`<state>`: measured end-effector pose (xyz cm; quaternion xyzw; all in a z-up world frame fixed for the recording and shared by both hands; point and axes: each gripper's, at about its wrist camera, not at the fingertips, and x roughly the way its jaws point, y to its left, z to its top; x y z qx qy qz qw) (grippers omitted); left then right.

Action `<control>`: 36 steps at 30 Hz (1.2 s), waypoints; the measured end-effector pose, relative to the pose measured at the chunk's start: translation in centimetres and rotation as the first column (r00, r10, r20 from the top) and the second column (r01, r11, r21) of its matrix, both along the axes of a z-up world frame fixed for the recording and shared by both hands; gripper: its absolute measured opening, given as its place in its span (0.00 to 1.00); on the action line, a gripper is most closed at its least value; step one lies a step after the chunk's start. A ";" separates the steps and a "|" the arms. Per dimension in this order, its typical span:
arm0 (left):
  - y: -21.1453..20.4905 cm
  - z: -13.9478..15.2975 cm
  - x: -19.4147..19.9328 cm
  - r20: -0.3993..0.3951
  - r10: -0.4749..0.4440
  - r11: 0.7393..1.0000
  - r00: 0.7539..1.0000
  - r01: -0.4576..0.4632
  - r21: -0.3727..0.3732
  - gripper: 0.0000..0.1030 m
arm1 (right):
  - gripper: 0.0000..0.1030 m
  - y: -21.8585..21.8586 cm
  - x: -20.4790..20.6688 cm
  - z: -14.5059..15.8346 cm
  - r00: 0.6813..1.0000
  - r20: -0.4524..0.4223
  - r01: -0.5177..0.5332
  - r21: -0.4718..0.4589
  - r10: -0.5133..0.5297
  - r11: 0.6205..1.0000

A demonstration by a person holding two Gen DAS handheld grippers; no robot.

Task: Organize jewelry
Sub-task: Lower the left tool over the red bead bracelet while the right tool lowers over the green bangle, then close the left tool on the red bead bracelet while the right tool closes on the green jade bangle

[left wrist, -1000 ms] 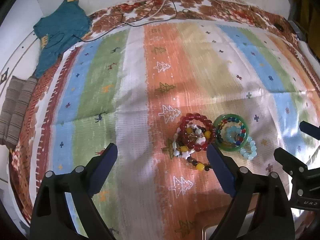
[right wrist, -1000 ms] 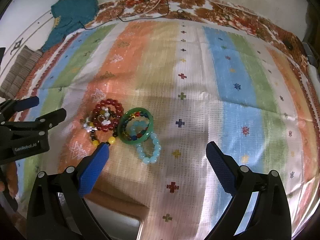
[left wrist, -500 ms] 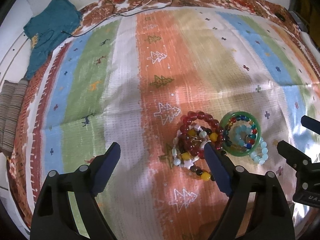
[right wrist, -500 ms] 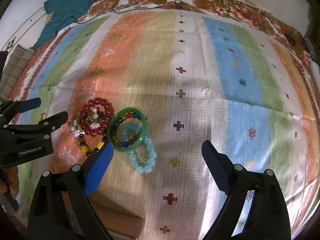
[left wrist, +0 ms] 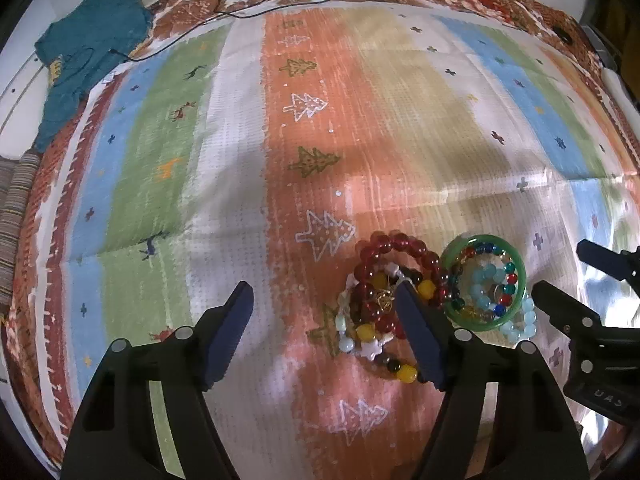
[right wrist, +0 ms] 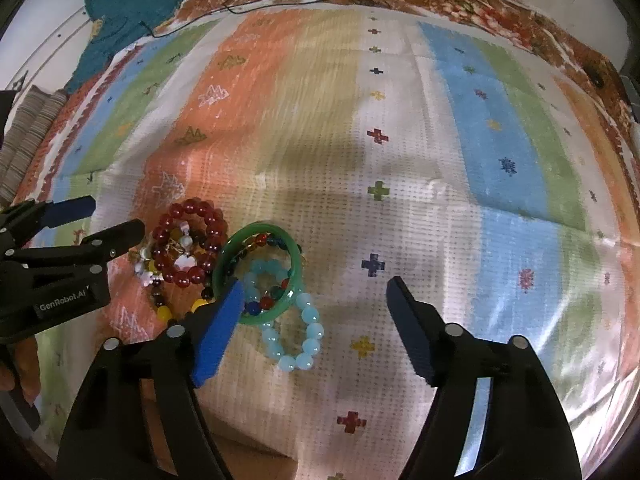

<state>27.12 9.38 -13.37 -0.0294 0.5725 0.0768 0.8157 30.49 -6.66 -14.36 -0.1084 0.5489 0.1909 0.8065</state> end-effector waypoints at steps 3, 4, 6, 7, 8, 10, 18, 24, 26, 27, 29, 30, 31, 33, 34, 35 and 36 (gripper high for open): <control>-0.2 -0.4 0.5 -0.007 -0.014 1.000 1.000 0.014 0.003 0.67 | 0.60 0.3 0.4 -0.3 1.000 -0.010 -0.005 0.006 0.005 1.000; -0.3 -0.6 0.6 -0.011 -0.021 1.000 1.000 0.021 0.006 0.66 | 0.53 0.3 0.5 -0.5 1.000 -0.019 -0.007 0.010 0.007 1.000; -0.4 -0.9 0.9 -0.021 -0.028 1.000 0.999 0.029 0.010 0.61 | 0.47 0.5 0.7 -0.8 0.999 -0.040 -0.013 0.018 0.013 1.000; -0.4 -1.1 1.0 -0.024 -0.032 0.999 0.999 0.033 0.012 0.60 | 0.45 0.5 0.8 -0.9 0.999 -0.041 -0.013 0.018 0.013 1.000; -0.5 -1.3 1.1 -0.029 -0.039 0.999 0.999 0.039 0.018 0.58 | 0.43 0.6 0.9 -1.0 0.999 -0.043 -0.012 0.019 0.012 1.000; -0.7 -1.6 1.3 -0.037 -0.051 0.998 0.998 0.052 0.026 0.54 | 0.39 0.7 1.1 -1.1 0.999 -0.047 -0.013 0.022 0.014 1.000; -1.0 -3.3 2.0 -0.079 -0.078 0.995 0.994 0.083 0.057 0.42 | 0.25 1.0 1.8 -2.0 0.997 -0.071 -0.021 0.010 0.021 1.000; -0.7 -3.8 2.3 -0.084 -0.072 0.997 0.994 0.075 0.035 0.31 | 0.22 1.7 2.4 -2.6 0.996 -0.085 -0.037 0.004 0.037 0.999; -0.6 -3.9 2.5 -0.084 -0.074 0.997 0.994 0.076 0.030 0.27 | 0.20 1.9 2.5 -2.9 0.995 -0.089 -0.043 -0.003 0.042 0.999; -0.7 -3.9 2.5 -0.085 -0.074 0.997 0.994 0.077 0.026 0.23 | 0.19 2.1 2.5 -3.1 0.995 -0.091 -0.045 -0.008 0.044 0.999; -0.5 -4.0 2.9 -0.088 -0.077 0.997 0.993 0.079 0.015 0.18 | 0.18 2.2 2.6 -3.4 0.994 -0.095 -0.047 -0.008 0.046 0.999; -0.5 -4.1 3.0 -0.088 -0.081 0.997 0.993 0.082 0.009 0.14 | 0.17 2.3 2.6 -3.5 0.994 -0.094 -0.049 -0.008 0.048 0.999; -0.6 -4.1 3.0 -0.088 -0.085 0.996 0.993 0.086 0.009 0.14 | 0.15 2.4 2.7 -3.5 0.994 -0.093 -0.050 -0.008 0.049 0.999; -0.7 -4.1 3.0 -0.088 -0.088 0.996 0.992 0.090 0.017 0.14 | 0.14 2.4 2.7 -3.4 0.994 -0.094 -0.052 -0.007 0.051 0.999; -0.7 -4.1 3.0 -0.087 -0.089 0.996 0.992 0.091 0.018 0.14 | 0.13 2.5 2.7 -3.4 0.994 -0.093 -0.054 -0.009 0.053 0.998; -0.7 -4.1 3.0 -0.086 -0.090 0.996 0.992 0.092 0.018 0.14 | 0.12 2.5 2.6 -3.4 0.994 -0.091 -0.056 -0.010 0.055 0.998; -0.7 -4.1 3.0 -0.086 -0.090 0.996 0.992 0.091 0.018 0.14 | 0.12 2.5 2.6 -3.4 0.994 -0.090 -0.061 -0.010 0.060 0.998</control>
